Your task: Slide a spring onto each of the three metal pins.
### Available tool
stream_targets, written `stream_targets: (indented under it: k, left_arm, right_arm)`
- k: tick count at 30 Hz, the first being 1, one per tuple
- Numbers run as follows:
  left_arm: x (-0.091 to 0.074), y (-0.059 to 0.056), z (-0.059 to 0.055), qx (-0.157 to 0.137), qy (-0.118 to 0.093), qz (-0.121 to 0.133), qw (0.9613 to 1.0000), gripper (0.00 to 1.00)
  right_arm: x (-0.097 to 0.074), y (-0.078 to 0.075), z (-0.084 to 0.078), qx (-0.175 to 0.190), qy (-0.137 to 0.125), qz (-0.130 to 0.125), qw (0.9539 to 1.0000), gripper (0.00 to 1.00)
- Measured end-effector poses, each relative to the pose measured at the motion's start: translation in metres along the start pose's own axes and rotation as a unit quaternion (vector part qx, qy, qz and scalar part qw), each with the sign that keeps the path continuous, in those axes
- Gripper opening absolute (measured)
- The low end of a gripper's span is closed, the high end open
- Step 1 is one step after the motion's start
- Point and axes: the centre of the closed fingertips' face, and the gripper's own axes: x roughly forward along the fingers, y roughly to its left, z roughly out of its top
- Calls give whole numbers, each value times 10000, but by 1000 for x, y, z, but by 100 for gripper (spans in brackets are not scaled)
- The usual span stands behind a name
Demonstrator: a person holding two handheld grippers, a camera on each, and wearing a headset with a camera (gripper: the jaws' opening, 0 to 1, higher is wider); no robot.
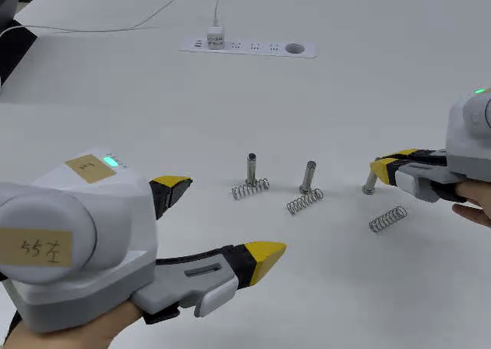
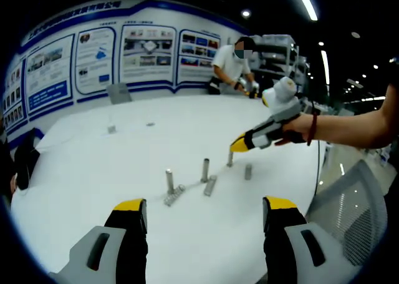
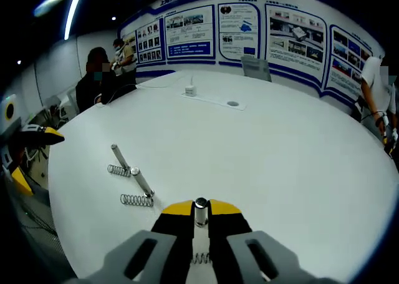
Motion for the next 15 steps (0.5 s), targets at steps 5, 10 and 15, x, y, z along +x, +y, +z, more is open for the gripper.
stream_targets:
  k: [5,10,15]
  left_arm:
    - [-1,1,-1,43,26,22,10000,76]
    - [-1,2,-1,56,27,36,10000,76]
    - [-1,4,-1,78,44,46,9999,76]
  right_arm:
    - [-2,1,-1,-40,-8,26,10000,9]
    - [-1,0,-1,-28,-7,25,10000,9]
    - [-1,1,-4,-80,78,17,9999,9]
